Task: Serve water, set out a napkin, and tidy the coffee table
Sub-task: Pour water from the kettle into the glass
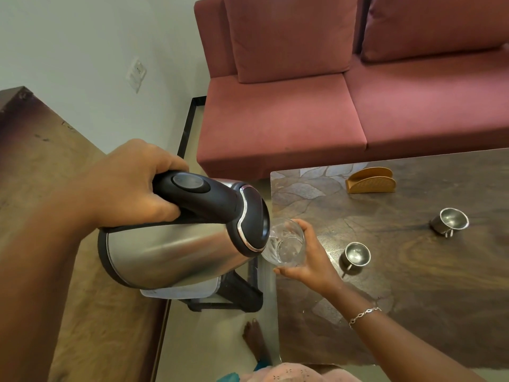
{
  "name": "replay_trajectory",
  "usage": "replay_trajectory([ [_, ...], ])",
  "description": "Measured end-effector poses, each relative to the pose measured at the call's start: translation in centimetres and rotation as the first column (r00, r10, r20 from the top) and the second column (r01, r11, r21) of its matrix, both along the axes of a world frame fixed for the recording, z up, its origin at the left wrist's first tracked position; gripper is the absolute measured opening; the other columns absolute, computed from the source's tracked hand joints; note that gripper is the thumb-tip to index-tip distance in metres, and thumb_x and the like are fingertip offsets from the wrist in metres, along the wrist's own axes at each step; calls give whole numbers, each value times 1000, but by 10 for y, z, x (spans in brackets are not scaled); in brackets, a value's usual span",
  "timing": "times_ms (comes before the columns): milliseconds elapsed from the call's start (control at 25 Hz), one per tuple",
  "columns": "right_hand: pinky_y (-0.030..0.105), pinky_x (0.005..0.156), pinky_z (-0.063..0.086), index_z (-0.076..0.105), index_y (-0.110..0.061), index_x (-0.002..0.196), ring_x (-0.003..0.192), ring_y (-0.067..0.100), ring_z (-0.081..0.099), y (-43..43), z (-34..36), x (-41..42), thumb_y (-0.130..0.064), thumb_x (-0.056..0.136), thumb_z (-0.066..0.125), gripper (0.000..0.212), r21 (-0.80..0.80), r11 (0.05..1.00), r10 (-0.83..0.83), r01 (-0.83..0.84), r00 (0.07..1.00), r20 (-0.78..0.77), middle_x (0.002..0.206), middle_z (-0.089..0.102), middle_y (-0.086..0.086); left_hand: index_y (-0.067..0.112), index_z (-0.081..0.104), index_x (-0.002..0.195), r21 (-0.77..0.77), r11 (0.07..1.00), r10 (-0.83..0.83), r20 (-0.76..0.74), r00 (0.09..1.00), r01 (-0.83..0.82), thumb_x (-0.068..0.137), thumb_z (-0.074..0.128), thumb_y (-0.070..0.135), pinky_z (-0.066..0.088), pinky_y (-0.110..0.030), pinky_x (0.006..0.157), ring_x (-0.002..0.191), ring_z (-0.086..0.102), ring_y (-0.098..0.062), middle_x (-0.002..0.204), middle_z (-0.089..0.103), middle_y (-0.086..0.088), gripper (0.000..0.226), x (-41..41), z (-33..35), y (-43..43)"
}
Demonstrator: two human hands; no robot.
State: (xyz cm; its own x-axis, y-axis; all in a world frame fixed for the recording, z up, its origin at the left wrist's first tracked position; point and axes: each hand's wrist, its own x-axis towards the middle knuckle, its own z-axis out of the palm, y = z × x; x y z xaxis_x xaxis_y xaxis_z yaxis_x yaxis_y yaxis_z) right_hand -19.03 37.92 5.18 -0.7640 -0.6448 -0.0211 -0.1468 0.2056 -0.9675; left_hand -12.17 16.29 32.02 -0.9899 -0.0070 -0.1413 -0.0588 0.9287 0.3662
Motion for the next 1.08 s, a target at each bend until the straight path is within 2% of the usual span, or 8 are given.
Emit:
replay_trajectory([
  [120,2,88,35,30,-43,116,111,-4,46,3,0,1,-28,53,82,83,-8,1000,1,-1,1000,7,119,45,-17,39,61,67,19,1000,-5,-7,1000,5,48,60,19,40,-10,48,55,56,-3,54,60,18,27,0,4,2],
  [280,12,92,41,30,-43,117,110,0,49,4,0,0,-39,50,78,83,-26,1000,2,-1,1000,25,118,48,-14,50,58,61,9,1000,-26,15,1000,26,48,60,20,40,-9,49,55,56,0,52,59,21,33,0,7,7],
  [520,17,93,42,31,-43,117,112,3,50,7,-5,0,-29,52,83,85,-23,1000,-9,9,1000,23,118,49,-13,36,52,48,-13,999,-33,31,999,33,48,59,18,40,-4,51,54,56,5,50,58,25,19,-2,12,13],
  [720,12,93,40,30,-43,117,112,1,49,11,-8,0,-25,53,83,85,-19,1000,-13,13,1000,24,119,49,-13,42,48,54,0,1000,-29,54,998,30,49,61,18,39,0,50,52,55,11,46,56,30,27,-3,14,23],
  [800,12,92,41,31,-42,117,112,0,50,13,-9,0,-24,53,83,84,-21,1000,-11,12,999,37,119,49,-13,42,48,53,-6,1000,-23,54,998,23,54,71,15,43,-8,49,54,55,12,46,55,30,36,-3,14,23],
  [880,13,92,42,31,-42,117,111,-1,49,15,-10,0,-25,54,83,84,-17,1000,-10,11,999,40,118,49,-14,40,51,46,-33,999,-9,68,998,12,57,75,12,38,-17,41,56,56,11,47,56,30,38,-3,13,24],
  [960,14,93,42,30,-43,117,111,0,49,17,-12,0,-26,53,83,85,-11,1000,-14,14,999,29,119,48,-15,41,54,46,-39,999,-9,97,995,13,51,65,21,34,-15,42,58,56,10,49,57,31,24,-3,14,26],
  [1080,10,91,40,29,-43,117,113,2,49,20,-15,1,-27,54,83,84,-2,1000,-21,21,999,24,119,48,-13,43,48,52,-25,999,-29,82,996,31,48,59,21,37,-17,41,59,57,9,50,57,31,25,-2,14,26],
])
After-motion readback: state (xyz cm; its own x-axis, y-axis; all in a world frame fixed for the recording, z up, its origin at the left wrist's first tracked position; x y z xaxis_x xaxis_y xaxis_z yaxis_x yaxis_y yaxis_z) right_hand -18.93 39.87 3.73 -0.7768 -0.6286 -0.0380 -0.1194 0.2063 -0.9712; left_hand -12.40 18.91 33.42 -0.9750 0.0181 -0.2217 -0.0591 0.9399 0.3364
